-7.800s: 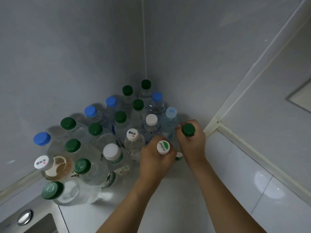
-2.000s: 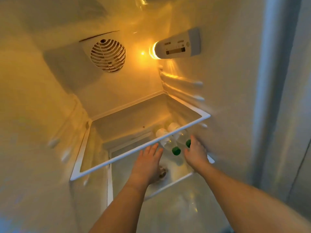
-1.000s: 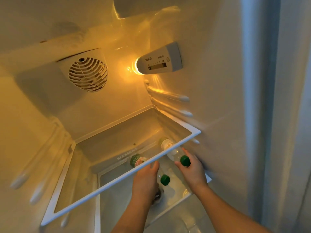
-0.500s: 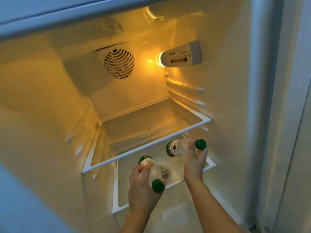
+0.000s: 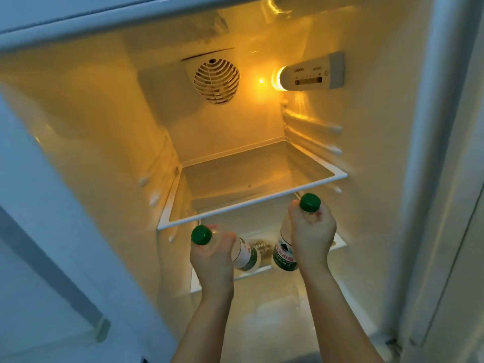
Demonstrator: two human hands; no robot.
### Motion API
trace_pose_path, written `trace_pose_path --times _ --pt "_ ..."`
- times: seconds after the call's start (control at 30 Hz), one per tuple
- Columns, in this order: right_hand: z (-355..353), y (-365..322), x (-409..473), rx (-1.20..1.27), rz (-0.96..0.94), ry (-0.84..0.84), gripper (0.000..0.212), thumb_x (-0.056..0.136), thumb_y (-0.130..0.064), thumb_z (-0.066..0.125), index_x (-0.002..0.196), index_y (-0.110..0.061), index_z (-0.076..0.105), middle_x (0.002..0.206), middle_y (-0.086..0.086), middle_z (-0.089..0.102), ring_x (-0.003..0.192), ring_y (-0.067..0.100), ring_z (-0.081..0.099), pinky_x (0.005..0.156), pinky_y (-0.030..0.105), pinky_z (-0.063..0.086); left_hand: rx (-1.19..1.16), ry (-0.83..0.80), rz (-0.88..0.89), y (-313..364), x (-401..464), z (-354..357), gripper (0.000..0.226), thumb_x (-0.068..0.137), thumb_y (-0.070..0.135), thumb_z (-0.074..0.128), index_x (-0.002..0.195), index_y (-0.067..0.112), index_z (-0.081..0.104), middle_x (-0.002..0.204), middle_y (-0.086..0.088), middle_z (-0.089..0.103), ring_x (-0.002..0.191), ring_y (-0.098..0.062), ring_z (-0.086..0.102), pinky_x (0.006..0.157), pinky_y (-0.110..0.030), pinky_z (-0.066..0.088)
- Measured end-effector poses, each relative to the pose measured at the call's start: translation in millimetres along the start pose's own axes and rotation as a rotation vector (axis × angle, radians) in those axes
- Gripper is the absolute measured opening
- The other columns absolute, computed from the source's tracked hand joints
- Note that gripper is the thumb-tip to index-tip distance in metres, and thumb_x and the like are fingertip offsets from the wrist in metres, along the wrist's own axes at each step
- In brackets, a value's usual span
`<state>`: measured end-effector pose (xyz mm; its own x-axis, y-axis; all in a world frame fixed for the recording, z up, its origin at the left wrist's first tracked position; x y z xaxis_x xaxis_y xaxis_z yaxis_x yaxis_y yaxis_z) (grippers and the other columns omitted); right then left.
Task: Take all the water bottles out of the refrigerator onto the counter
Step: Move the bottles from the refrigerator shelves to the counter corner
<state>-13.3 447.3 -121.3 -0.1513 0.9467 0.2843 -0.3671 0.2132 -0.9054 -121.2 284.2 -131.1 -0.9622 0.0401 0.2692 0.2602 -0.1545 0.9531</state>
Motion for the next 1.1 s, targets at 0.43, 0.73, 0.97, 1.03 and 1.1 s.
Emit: trace_pose_path --times 0.43,0.73,0.97,1.03,1.1 --pt "0 -13 -54 -0.116 0.007 -0.226 0.022 0.078 -0.022 0.069 0.063 -0.026 0.054 0.057 -0.011 0.048 0.059 0.005 0.044 0.061 0.025 0.039 0.131 -0.162 0.024 36 -38 -48 0.01 0.07 0.018 0.068 0.079 0.015 0.065 0.07 0.008 0.063 0.067 0.0 0.058 0.067 -0.027 0.046" --pt "27 -24 -123 -0.13 0.052 -0.397 0.011 0.08 -0.026 0.07 0.073 -0.024 0.062 0.072 -0.002 0.062 0.077 0.018 0.059 0.073 0.029 0.045 0.249 -0.075 -0.004 53 -62 -129 0.014 0.065 0.026 0.067 0.075 0.016 0.065 0.067 0.002 0.062 0.068 -0.007 0.059 0.067 -0.03 0.048" --pt "46 -68 -218 -0.055 0.049 -0.553 0.014 0.072 -0.024 0.066 0.07 -0.013 0.058 0.062 0.004 0.052 0.065 0.017 0.047 0.066 0.032 0.041 0.223 0.141 0.03 101 -99 -235 0.015 0.061 0.019 0.067 0.073 0.011 0.065 0.061 0.011 0.06 0.06 -0.005 0.056 0.058 -0.016 0.046" --pt "50 -84 -255 -0.037 0.058 -0.612 0.015 0.071 -0.025 0.066 0.07 -0.012 0.059 0.062 0.001 0.053 0.064 0.015 0.047 0.066 0.029 0.04 0.227 0.218 0.051 116 -117 -274 0.016 0.06 0.019 0.067 0.073 0.01 0.065 0.061 0.011 0.06 0.059 -0.004 0.056 0.057 -0.013 0.045" --pt "53 -96 -286 -0.02 0.064 -0.665 0.015 0.071 -0.025 0.066 0.067 -0.014 0.057 0.059 -0.003 0.05 0.063 0.011 0.044 0.063 0.029 0.038 0.235 0.27 0.062 127 -132 -307 0.016 0.06 0.02 0.067 0.073 0.01 0.065 0.063 0.01 0.061 0.061 -0.004 0.057 0.059 -0.014 0.045"
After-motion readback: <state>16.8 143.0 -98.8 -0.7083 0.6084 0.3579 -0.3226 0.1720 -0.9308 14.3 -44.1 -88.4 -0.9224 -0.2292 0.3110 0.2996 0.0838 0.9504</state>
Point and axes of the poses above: each hand's wrist, its own x-axis towards the middle knuckle, its own z-axis out of the palm, y = z × x, the point moved 4 cm from there along x, towards the middle knuckle
